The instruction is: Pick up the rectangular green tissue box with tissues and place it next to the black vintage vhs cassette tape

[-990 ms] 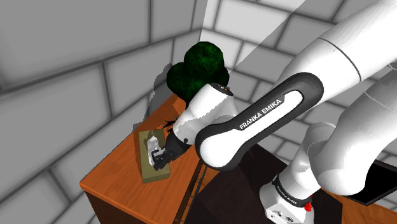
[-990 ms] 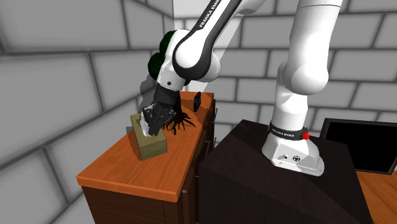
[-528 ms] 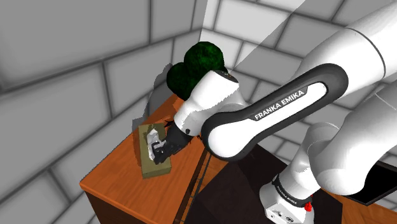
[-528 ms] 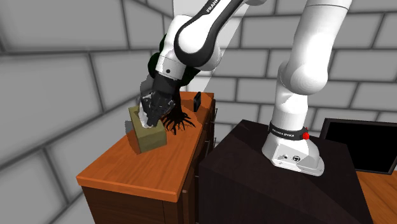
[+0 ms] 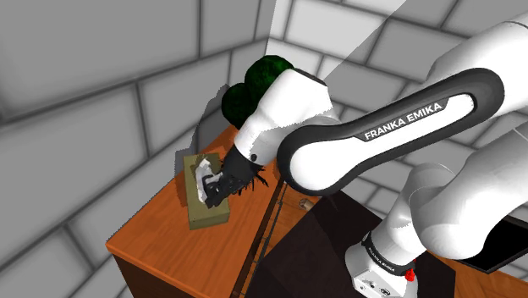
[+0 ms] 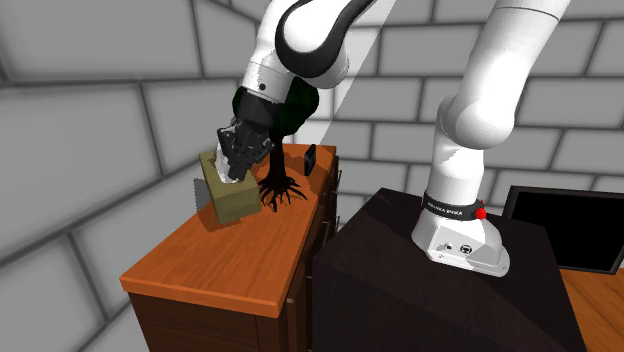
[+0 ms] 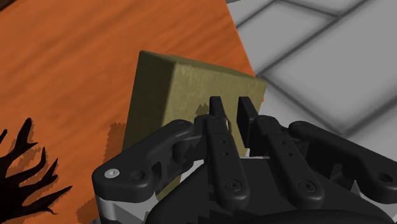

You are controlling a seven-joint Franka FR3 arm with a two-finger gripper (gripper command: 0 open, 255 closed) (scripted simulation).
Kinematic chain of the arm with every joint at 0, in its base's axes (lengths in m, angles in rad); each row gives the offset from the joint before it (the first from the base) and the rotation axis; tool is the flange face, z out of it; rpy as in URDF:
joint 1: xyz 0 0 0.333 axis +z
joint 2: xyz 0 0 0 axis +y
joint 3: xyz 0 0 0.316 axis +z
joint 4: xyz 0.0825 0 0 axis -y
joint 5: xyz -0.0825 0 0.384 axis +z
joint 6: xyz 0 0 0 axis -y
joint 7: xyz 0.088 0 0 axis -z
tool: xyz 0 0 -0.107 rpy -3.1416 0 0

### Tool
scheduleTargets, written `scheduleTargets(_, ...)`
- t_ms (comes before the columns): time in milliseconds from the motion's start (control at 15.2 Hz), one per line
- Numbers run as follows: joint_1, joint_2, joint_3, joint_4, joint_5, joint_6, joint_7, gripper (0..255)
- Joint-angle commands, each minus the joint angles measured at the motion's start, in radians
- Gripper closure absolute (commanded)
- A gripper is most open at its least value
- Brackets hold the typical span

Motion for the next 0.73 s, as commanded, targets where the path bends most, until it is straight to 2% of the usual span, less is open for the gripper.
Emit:
scheduleTargets(0,-0.004,-0.022,-0.004,0.009,-0.008,-0.031,0.007,255)
scheduleTargets(660,-0.021,-0.117,-0.022,0.074,-0.047,-0.189,0.048,255)
